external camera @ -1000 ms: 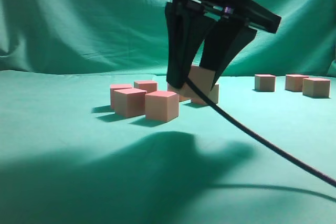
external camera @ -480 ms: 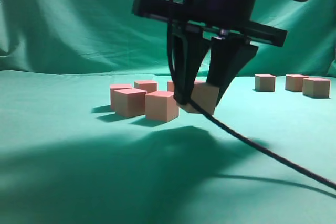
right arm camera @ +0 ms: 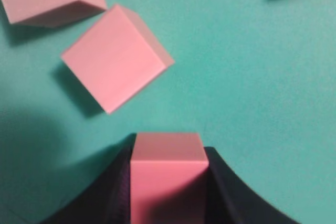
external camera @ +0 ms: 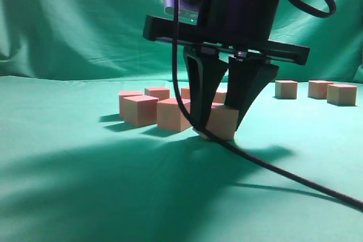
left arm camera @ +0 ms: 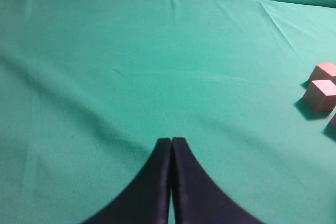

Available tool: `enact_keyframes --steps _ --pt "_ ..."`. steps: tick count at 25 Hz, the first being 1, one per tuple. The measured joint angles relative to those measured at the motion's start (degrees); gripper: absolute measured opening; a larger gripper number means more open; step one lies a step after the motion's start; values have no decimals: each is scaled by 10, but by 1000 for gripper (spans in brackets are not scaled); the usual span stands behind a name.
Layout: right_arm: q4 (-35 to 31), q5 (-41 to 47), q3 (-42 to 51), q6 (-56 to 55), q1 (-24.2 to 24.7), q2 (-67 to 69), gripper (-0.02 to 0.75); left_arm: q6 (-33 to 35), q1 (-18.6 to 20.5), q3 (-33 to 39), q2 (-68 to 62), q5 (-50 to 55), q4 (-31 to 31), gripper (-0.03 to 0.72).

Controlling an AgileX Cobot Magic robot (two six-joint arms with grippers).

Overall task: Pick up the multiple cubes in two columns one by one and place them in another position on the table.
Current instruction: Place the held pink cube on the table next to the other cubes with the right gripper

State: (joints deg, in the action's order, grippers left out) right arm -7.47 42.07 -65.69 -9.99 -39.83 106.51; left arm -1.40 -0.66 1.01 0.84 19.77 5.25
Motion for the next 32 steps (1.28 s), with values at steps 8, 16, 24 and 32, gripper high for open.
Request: enact_keyframes --steps 8,16,24,32 --pt "1 -1 -5 1 0 4 261 0 0 0 0 0 0 0" --pt "2 -14 -10 2 0 8 477 0 0 0 0 0 0 0" --pt "58 153 -141 3 0 8 618 0 0 0 0 0 0 0" --pt "250 276 -270 -14 1 8 564 0 0 0 0 0 0 0"
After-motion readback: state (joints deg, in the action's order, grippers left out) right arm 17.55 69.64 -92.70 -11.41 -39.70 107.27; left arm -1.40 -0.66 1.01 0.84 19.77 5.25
